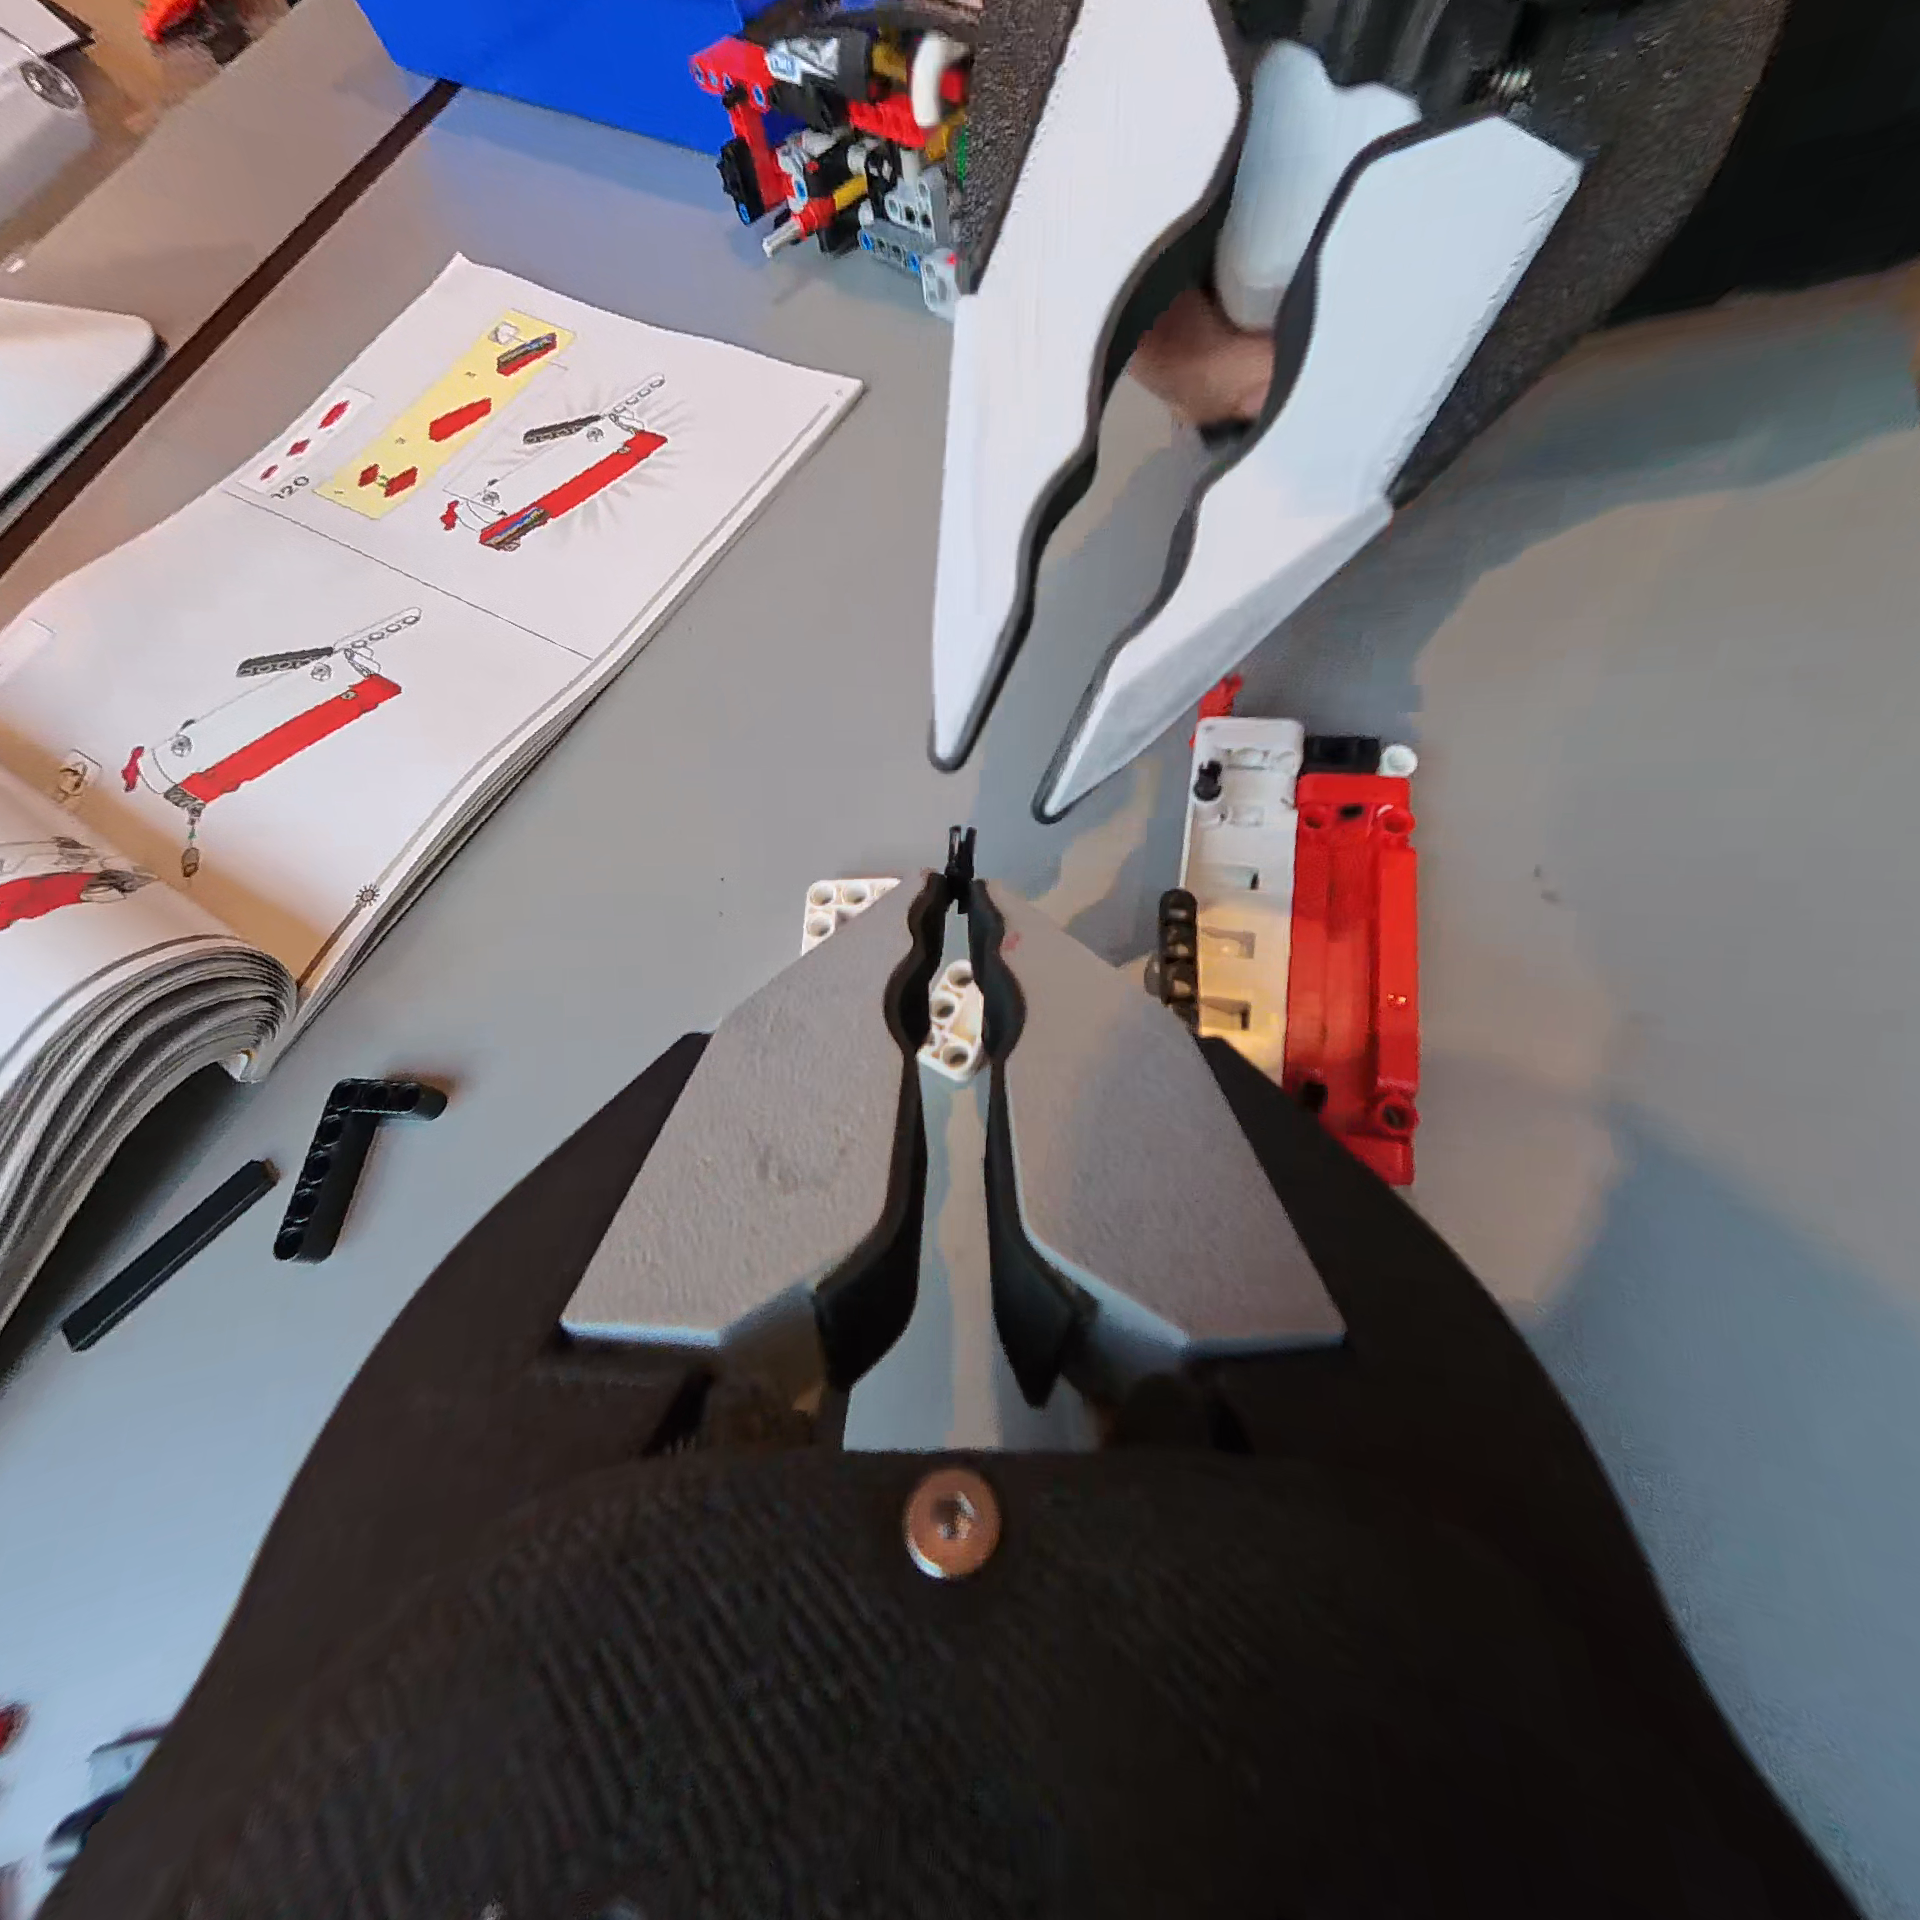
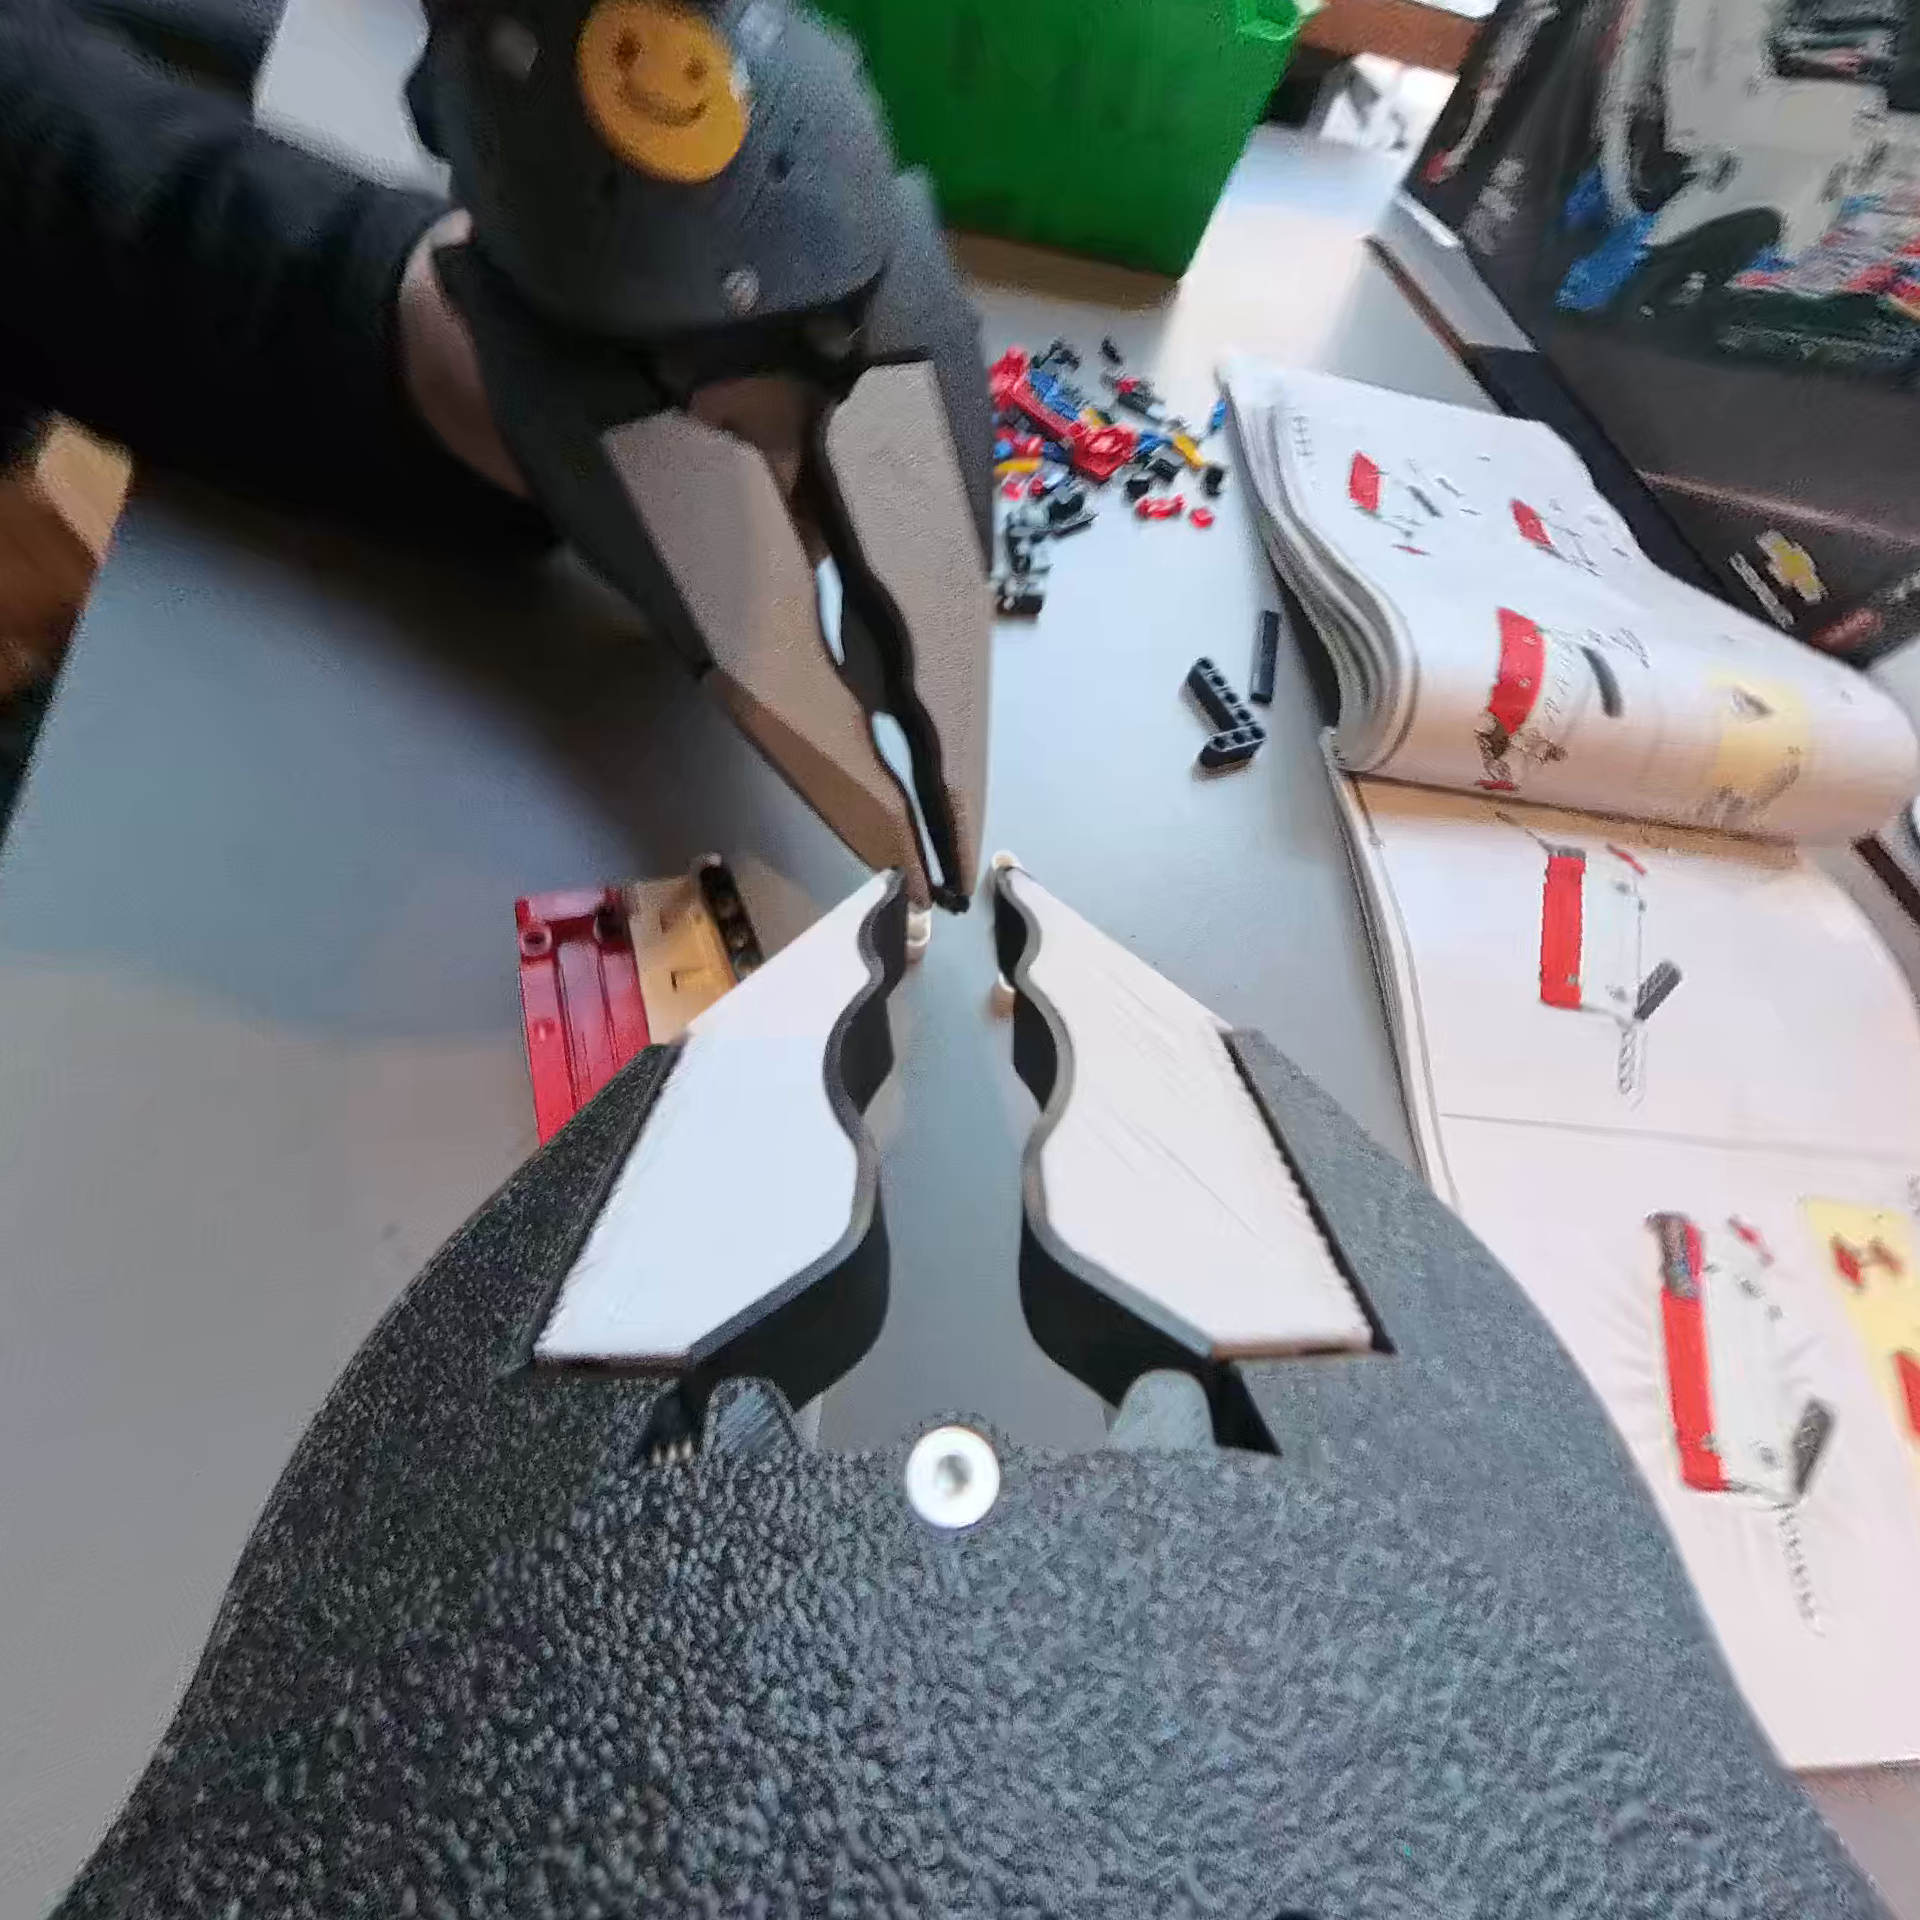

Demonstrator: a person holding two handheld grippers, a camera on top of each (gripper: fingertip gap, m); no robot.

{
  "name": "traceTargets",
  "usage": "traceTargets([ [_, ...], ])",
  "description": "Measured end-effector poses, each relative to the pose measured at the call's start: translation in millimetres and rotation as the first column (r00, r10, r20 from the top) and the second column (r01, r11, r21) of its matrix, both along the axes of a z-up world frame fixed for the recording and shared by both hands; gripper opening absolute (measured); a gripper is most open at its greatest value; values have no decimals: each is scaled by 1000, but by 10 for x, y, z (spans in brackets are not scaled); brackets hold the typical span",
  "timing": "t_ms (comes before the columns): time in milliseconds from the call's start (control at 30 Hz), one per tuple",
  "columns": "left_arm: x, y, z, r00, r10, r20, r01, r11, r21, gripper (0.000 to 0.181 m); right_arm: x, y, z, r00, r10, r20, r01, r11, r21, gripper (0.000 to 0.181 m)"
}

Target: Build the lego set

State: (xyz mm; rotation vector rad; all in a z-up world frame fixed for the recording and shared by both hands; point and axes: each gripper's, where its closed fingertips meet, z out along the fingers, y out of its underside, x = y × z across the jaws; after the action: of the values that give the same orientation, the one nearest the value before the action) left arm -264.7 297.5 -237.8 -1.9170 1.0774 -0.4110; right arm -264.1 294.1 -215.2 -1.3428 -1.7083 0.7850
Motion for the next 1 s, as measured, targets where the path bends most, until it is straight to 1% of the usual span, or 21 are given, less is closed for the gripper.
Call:
traceTargets([
  [67, -3, -21, -18, 999, -10, -43, 10, 1000, 14, 1, 2, 14, -109, 996, 25, 88, -37, 990, 134, 13],
  [133, 2, -37, -11, 997, -19, -74, 21, 999, 30, 0, -8, 5, -177, 987, 53, 150, -85, 972, 221, 13],
  [233, -10, -42, -51, 989, -22, -147, 30, 998, 51, 0, -51, -50, -196, 978, 94, 189, -147, 945, 292, 13],
  [333, -8, -59, -88, 982, -29, -184, 40, 998, 51, 0, -64, -25, -269, 963, 98, 250, -191, 905, 381, 10],
  [367, -18, -61, -98, 980, -29, -197, 40, 998, 53, 0, -72, -25, -285, 961, 99, 257, -198, 898, 393, 6],
  [500, -40, -75, -103, 979, -36, -202, 45, 998, 42, 0, -93, -28, -312, 962, 97, 255, -198, 892, 407, 6],
  [567, -43, -88, -101, 982, -43, -186, 47, 999, 17, 0, -99, -33, -315, 961, 99, 257, -205, 880, 429, 6],
  [633, -50, -94, -98, 986, -42, -159, 39, 999, -22, 0, -105, -42, -311, 960, 103, 260, -220, 853, 473, 5],
  [700, -60, -80, -82, 993, -16, -121, 6, 997, -81, 0, -115, -31, -302, 961, 95, 259, -223, 820, 528, 5],
  [767, -60, -58, -27, 999, 10, -53, -17, 992, -128, 1, -123, -7, -268, 968, 79, 236, -204, 797, 569, 5],
  [867, -59, -38, 91, 997, 34, 65, -22, 986, -168, 0, -125, 21, -182, 985, 58, 165, -141, 821, 554, 5],
  [1000, -56, -31, 202, 991, 37, 128, -16, 987, -159, 0, -121, 17, -75, 997, 36, 71, -67, 866, 495, 5],
])
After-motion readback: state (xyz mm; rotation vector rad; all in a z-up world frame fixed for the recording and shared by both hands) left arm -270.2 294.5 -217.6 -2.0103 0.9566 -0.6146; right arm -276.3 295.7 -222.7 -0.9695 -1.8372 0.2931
